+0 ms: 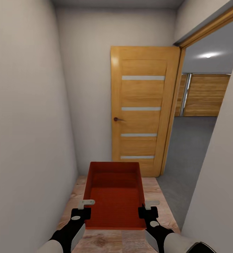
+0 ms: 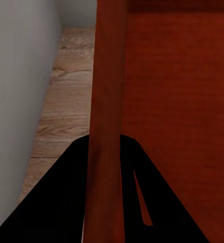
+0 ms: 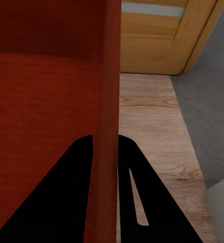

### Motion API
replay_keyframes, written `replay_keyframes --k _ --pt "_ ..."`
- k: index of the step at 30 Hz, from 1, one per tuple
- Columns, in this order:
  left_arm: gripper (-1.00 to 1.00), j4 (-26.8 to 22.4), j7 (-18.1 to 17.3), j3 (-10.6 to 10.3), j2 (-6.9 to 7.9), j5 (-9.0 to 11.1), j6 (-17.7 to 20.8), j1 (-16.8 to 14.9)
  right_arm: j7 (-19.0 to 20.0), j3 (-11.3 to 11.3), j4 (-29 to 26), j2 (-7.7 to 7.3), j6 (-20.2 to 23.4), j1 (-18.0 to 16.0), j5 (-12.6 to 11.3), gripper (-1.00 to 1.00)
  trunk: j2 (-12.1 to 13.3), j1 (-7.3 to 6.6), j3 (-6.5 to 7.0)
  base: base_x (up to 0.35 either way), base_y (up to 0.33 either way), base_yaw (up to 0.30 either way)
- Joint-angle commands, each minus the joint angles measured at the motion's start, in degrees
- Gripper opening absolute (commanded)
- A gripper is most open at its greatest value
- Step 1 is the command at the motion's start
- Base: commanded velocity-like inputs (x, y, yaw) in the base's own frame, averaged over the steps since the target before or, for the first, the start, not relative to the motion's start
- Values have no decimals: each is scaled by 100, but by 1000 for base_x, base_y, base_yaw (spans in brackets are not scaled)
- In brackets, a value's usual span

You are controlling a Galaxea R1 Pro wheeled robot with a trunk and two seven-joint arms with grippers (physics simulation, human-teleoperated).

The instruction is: Move the two storage containers from the living room to the garage. In the garage, place one container on the floor and stack the other container on top of it (either order is fine).

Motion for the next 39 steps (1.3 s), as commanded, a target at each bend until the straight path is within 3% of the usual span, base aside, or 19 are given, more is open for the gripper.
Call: replay_keyframes --k 1,13,39 --pt "-100 -34 64 -12 9 16 22 -7 -28 -1 13 2 -13 -2 -76 -100 -7 1 -8 13 0 -53" --pt "-100 -51 107 -12 3 19 18 -7 -73 -1 13 9 -13 -2 -75 -100 -7 1 -8 41 47 -237" --pt "-100 -34 80 -10 3 20 22 -8 -73 -1 13 9 -13 -2 -75 -100 -7 1 -8 190 261 -283"
